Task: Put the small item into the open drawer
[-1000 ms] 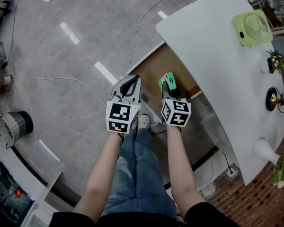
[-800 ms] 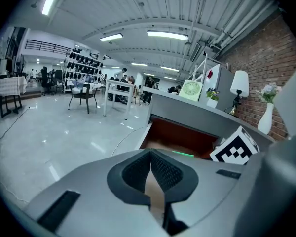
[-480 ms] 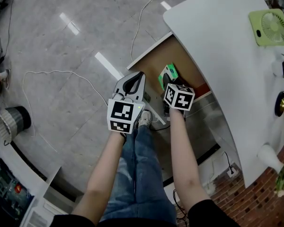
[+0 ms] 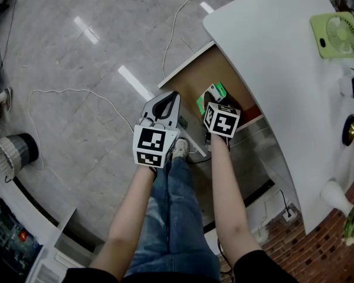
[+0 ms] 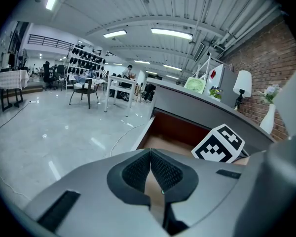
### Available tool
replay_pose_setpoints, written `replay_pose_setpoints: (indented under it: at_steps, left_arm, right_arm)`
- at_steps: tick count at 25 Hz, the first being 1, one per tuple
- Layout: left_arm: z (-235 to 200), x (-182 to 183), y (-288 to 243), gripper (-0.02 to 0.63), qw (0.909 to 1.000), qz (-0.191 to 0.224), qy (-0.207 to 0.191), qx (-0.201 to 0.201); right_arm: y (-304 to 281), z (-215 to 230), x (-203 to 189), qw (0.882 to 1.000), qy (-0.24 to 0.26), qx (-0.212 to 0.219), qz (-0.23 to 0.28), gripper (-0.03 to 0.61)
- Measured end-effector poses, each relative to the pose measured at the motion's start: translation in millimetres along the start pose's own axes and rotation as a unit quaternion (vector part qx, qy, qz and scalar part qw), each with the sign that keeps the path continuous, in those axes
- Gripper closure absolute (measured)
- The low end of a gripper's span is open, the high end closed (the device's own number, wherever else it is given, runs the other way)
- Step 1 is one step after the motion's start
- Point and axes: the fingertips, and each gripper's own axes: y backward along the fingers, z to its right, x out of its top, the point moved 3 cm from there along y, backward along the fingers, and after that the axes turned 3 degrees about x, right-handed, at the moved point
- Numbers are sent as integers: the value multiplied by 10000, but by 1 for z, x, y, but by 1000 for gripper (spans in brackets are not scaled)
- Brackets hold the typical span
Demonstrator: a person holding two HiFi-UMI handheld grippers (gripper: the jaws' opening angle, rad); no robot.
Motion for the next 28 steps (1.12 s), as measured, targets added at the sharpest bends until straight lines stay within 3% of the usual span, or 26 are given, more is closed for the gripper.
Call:
replay_pose_setpoints:
  at_steps: [5,16,21,28]
  left_arm:
    - [-1,5,1,591,10000,21,27,15]
    - [3,15,6,591,9999,121,43,36]
    - [9,41,26,591,9996,259,-67,48]
    - [27,113,84,591,9976,645,-250,105]
  right_arm:
    - [13,4,11,9997,-34,-159,176,242]
    - [39,-6,23,9980,-150,94,607,248]
    - [90,-23,36,9918,-308,477,1144,381]
    - [201,-38,72,9782,-444,643,1926,524]
